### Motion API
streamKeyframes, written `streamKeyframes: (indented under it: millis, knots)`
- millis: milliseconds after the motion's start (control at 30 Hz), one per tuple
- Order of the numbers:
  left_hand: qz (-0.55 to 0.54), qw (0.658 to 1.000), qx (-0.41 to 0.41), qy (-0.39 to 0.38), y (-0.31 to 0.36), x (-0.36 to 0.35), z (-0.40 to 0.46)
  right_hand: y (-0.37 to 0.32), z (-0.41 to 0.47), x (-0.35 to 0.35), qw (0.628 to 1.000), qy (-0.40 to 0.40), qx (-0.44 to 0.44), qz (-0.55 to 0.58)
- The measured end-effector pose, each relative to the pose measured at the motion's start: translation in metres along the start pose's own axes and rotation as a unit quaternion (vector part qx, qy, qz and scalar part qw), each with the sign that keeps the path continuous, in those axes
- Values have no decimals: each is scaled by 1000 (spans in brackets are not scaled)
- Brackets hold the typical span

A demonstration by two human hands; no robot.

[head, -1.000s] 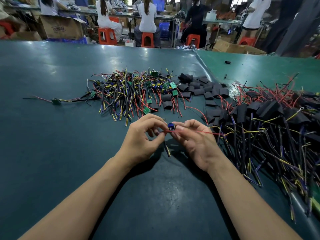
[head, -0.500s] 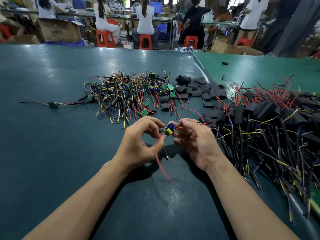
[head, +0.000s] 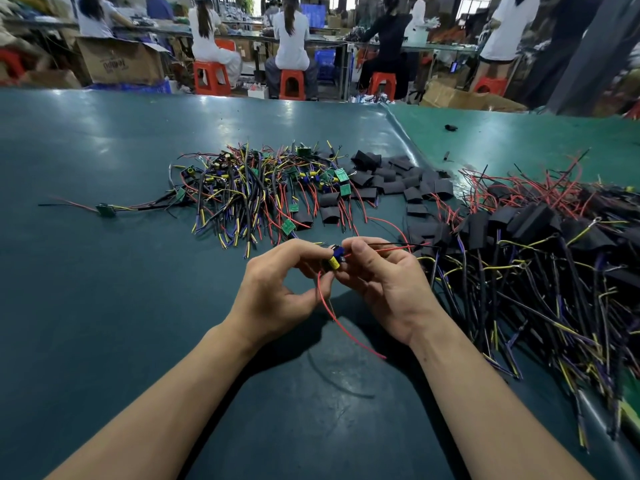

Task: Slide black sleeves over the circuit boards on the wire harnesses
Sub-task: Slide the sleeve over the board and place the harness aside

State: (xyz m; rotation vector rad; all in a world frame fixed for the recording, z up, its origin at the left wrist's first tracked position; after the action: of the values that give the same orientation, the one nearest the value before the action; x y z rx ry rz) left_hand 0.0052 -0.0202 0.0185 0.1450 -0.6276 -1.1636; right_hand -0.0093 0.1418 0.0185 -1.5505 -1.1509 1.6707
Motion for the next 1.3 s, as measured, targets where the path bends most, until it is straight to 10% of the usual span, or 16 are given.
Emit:
streamKeyframes:
  millis: [367, 633, 800, 933, 1033, 1133, 1200, 1300]
  knots:
    - [23, 997, 68, 41, -3, 4, 1, -5, -1, 1, 1000, 5, 16, 10]
    - [98, 930, 254, 247, -31, 27, 1, -3, -1, 3, 999, 41, -21, -16]
    - [189, 865, 452, 109, -59, 35, -8, 0, 1, 6, 999, 23, -41, -18]
    - [273, 917, 288, 35, -45, 23, -3, 8, 3, 6, 977, 77, 20, -199]
    - [256, 942, 218, -6, -40, 14, -3, 24, 1, -4, 804, 95, 139, -571]
    - [229, 946, 228, 37, -39, 18, -2, 36, 0, -15, 698, 65, 137, -700]
    - [203, 953, 221, 49, -37, 19, -2, 33, 1, -14, 698, 77, 151, -696]
    - [191, 963, 187, 22, -34, 15, -1, 24, -1, -10, 816, 98, 146, -550]
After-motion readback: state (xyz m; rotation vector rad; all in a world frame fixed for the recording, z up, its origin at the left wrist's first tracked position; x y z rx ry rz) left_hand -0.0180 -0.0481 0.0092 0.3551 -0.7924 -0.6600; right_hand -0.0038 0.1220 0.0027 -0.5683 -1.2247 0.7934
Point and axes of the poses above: each hand's wrist, its own z-axis towards the middle knuckle, its own x-axis out of the back of the hand, y = z × x, the point moved 2 cm from there along z, towards the middle knuckle, and after that the axes turned 4 degrees about -x, right-handed, at the moved point
